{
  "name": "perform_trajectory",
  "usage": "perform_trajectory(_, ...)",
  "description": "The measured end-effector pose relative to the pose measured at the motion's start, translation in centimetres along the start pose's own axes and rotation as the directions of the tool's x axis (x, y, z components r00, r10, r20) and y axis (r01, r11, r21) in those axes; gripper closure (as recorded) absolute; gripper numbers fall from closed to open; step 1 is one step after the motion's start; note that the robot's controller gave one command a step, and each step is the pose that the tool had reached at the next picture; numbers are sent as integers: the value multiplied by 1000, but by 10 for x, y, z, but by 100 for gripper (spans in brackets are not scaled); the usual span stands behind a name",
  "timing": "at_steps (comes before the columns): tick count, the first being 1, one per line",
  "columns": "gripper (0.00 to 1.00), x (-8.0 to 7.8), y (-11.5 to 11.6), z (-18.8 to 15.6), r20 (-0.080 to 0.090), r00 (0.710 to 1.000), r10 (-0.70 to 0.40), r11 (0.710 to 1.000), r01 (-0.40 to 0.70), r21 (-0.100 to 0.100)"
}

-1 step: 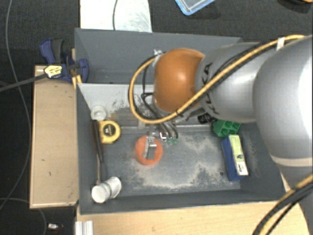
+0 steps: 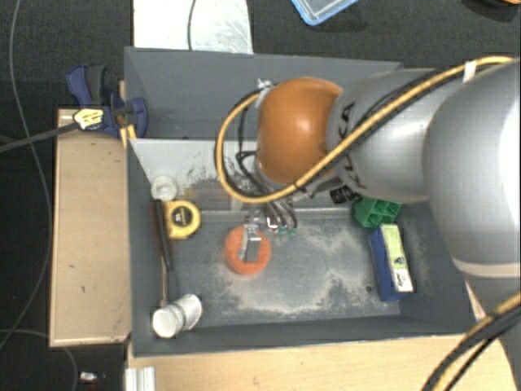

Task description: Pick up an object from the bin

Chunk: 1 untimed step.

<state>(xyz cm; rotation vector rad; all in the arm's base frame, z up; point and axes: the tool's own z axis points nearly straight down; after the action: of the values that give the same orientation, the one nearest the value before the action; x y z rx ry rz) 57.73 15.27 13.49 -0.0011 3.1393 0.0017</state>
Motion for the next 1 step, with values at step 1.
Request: perform_trajectory(1, 0, 8, -70, 36, -1, 1000, 24, 1000, -24, 0)
